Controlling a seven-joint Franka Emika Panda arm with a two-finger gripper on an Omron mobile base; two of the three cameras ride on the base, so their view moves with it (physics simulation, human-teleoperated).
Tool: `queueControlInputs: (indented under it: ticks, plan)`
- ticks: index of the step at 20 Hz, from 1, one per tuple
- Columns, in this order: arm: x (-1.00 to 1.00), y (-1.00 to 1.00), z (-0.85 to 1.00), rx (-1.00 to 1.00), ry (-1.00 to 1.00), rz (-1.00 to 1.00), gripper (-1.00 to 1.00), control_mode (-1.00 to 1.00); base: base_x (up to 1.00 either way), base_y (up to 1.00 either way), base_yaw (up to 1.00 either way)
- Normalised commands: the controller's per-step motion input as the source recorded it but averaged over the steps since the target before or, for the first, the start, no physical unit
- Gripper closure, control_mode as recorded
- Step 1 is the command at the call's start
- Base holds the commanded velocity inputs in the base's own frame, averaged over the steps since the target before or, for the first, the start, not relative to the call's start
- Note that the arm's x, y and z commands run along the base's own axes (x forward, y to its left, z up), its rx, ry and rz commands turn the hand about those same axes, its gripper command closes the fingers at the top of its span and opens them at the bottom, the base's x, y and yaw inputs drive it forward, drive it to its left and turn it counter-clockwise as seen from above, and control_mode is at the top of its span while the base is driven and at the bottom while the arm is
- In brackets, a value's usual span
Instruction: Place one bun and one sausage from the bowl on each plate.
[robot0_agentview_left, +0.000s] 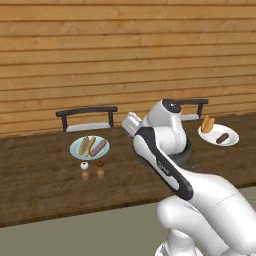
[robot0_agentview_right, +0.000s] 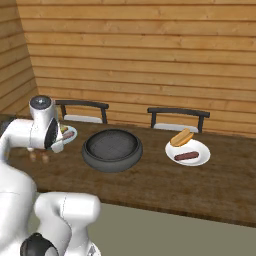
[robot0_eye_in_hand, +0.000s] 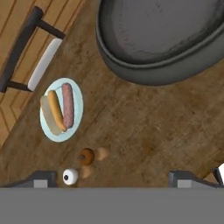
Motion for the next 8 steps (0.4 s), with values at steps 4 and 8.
queueControlInputs:
  ticks: [4,8]
  plan:
    - [-0.59,-0.44,0.05,-0.20,0.07,-0.07,-1.00,-1.00,0.00,0.00,0.00]
    - [-0.29,-0.47,-0.11,-0.25,0.05,-0.04,-1.00,-1.00,0.00,0.00,0.00]
